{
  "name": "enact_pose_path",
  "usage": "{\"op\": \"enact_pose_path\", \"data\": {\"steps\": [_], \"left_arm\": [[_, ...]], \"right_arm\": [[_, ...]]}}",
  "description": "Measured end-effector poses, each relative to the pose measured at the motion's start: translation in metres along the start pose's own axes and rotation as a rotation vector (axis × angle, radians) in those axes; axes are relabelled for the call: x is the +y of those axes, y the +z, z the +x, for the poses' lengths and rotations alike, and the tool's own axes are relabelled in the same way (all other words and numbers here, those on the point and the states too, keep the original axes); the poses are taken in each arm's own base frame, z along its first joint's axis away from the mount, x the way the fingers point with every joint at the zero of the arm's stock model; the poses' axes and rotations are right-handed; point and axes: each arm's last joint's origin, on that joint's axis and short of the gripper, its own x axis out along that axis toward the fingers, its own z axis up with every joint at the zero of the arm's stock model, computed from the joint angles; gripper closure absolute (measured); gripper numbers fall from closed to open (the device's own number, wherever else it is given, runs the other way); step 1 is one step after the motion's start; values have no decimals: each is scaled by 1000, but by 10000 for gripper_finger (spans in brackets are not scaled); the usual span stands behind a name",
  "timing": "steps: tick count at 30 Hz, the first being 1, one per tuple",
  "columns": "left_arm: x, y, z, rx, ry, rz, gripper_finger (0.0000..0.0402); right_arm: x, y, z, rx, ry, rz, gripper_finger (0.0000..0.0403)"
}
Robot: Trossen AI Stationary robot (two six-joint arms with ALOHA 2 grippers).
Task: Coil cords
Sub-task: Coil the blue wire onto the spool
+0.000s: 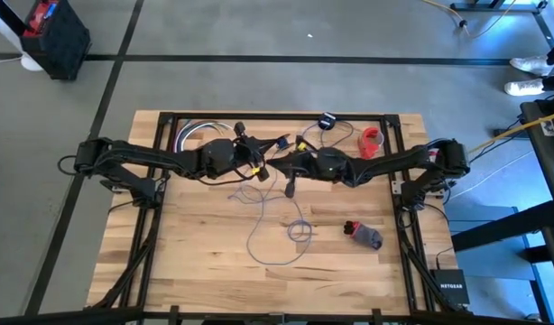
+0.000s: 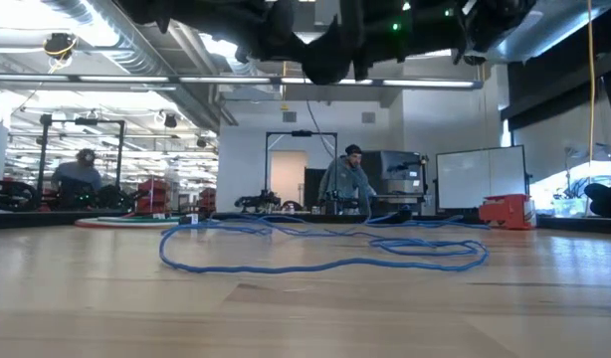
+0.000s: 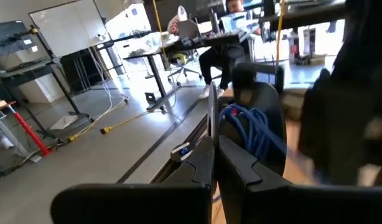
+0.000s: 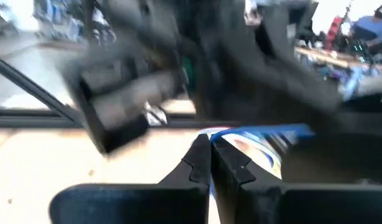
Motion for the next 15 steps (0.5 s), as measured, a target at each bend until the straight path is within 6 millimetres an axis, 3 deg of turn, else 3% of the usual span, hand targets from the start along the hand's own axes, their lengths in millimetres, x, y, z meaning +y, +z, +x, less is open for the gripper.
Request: {"op": "enact_pose_path", "data": {"steps": [11, 15], "left_arm": [[-6, 8, -10, -23, -34, -19, 401], [-9, 12, -15, -38, -47, -14, 401]], "right_arm": [[-2, -23, 2, 197, -132, -71, 395], [-3, -28, 0, 263, -163, -65, 374]]}}
